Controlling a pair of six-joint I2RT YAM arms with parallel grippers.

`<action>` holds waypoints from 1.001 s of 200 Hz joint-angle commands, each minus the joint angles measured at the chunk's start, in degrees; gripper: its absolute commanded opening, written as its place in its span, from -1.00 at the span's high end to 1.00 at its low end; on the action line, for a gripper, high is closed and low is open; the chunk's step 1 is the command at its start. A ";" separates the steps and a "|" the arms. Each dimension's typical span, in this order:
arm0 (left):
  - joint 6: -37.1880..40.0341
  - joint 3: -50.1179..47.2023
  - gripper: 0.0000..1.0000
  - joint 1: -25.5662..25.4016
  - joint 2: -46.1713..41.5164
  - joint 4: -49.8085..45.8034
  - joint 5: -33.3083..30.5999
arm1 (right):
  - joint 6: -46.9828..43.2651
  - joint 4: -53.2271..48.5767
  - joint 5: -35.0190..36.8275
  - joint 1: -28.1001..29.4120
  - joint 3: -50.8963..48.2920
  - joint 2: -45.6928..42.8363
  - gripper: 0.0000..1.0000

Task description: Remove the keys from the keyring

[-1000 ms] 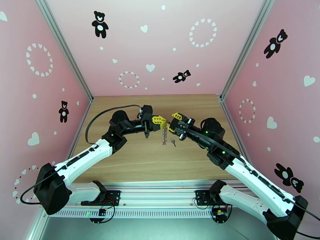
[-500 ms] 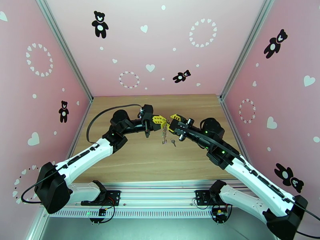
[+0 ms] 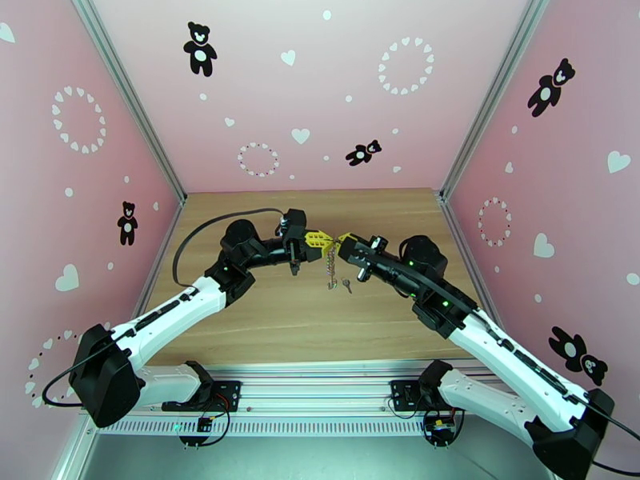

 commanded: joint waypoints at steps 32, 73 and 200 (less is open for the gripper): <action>-0.25 -0.25 1.00 0.13 -0.45 1.19 -1.24 | -0.87 -5.33 0.86 0.26 4.32 -1.19 1.00; 0.00 -0.90 0.79 0.11 -0.03 1.32 -2.56 | -1.68 -13.96 -0.20 0.26 8.39 -0.93 1.00; -2.18 -14.13 -0.45 -9.62 -2.83 9.40 -28.82 | 6.88 -36.44 2.62 0.25 20.78 4.81 1.00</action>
